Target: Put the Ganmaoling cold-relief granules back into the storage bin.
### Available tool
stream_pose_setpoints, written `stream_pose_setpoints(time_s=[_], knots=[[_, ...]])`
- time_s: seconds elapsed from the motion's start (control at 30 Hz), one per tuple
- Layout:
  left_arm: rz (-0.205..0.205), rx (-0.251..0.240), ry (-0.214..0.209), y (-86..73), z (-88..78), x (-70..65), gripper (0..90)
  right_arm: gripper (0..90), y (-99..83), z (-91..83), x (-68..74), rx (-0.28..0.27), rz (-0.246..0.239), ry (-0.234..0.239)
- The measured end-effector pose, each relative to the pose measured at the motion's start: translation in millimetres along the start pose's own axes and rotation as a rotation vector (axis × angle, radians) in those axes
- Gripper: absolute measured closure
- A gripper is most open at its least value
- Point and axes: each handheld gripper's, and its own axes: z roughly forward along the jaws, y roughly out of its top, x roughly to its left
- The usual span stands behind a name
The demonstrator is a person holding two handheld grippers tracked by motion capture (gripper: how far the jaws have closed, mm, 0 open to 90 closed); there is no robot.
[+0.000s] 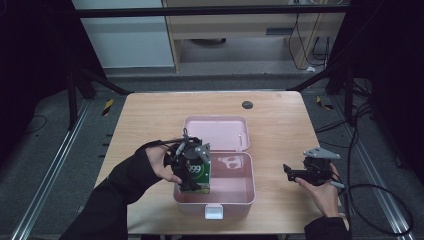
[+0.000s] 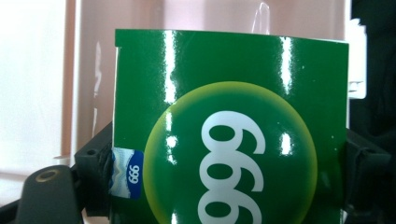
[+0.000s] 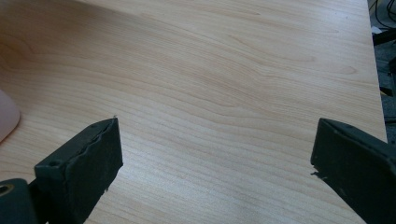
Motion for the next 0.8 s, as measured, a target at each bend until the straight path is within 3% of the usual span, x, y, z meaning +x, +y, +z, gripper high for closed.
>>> stream_pose_setpoints(time_s=[0.1, 0.23, 0.43, 0.8], knots=[[0.003, 0.016, 0.008, -1.6, 6.2, 0.0, 14.7, 2.4, -0.1, 0.5, -0.2, 0.0, -0.005, -0.001], [0.001, -0.002, 0.001, -4.1, 10.6, 0.0, 14.7, 2.4, -0.3, 0.7, -0.3, 0.0, -0.009, -0.002], [0.003, 0.017, 0.009, -7.2, 19.9, 0.7, 14.7, 2.4, -0.4, 1.1, 0.5, 0.006, -0.009, 0.001], [-0.006, 0.005, 0.004, -12.7, 28.5, 1.4, 14.6, 2.3, -0.5, 1.4, 0.6, 0.006, -0.009, 0.002]])
